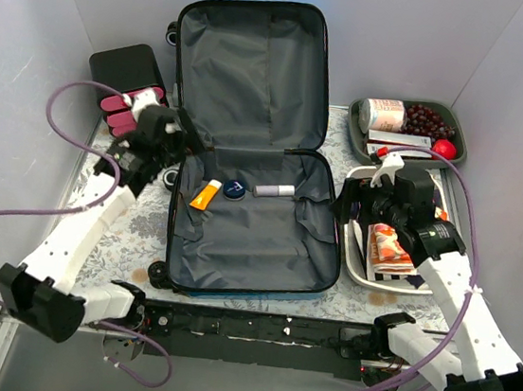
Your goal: Open, take out, and arrange the luggage
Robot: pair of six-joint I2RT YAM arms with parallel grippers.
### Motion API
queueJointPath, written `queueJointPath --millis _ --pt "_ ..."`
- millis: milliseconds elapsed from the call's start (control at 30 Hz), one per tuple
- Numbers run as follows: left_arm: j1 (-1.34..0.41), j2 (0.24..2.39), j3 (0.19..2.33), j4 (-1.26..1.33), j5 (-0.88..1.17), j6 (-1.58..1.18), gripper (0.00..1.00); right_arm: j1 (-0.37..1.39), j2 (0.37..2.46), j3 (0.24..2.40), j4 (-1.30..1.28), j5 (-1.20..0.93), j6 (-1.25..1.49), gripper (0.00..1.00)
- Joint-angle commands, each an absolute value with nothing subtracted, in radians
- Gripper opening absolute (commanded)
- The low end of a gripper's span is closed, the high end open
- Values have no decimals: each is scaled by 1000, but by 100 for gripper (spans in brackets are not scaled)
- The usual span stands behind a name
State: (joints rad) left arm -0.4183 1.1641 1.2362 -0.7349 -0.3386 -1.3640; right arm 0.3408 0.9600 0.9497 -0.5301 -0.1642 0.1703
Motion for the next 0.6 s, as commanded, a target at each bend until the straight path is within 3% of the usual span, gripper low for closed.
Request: queueJointPath --millis 0,333,467,567 --pt "-226 1308 1395 -687 -313 -1238 98 348 891 937 -463 -224 117 98" --pt "76 1793 1862 -621 -238 -1115 98 350 864 807 -239 -311 209 96" --pt "113 1952 1978 -522 -181 -1062 98 348 882 814 -229 -241 207 96" --pt "115 2054 2128 -642 -202 -1067 98 348 897 827 -233 -198 198 96"
